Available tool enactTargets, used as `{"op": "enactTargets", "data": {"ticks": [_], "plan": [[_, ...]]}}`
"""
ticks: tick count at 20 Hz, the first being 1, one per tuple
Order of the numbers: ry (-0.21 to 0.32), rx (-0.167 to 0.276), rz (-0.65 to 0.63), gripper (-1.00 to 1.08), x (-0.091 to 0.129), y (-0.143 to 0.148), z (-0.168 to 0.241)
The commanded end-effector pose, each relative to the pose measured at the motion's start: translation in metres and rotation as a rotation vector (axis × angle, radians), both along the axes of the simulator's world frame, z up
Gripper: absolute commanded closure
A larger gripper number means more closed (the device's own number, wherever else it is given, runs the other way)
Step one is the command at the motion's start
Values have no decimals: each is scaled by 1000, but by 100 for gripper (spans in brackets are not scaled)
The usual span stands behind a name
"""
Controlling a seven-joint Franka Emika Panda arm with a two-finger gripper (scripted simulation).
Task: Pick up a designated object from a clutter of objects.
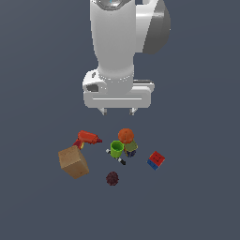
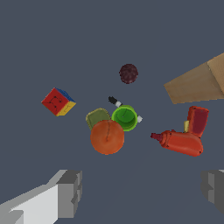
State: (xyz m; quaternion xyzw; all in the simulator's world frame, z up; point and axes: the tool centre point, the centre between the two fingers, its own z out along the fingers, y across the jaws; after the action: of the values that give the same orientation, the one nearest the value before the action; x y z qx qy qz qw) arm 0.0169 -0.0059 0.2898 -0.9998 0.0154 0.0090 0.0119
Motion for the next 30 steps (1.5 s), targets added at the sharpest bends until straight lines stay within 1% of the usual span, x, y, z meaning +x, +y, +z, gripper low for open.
{"op": "enactTargets", "data": {"ticks": [1,8,14,20,25,30], "plan": [[-1,-2,14,-92,9,-1,-7],[-5,-10,73,-92,47,-6,-38],[-9,-17,137,-92,84,-12,-78],[-14,-20,200,-92,115,-18,-123],[-17,-21,247,-92,134,-22,-160],[-19,-21,280,-92,146,-25,-188]]}}
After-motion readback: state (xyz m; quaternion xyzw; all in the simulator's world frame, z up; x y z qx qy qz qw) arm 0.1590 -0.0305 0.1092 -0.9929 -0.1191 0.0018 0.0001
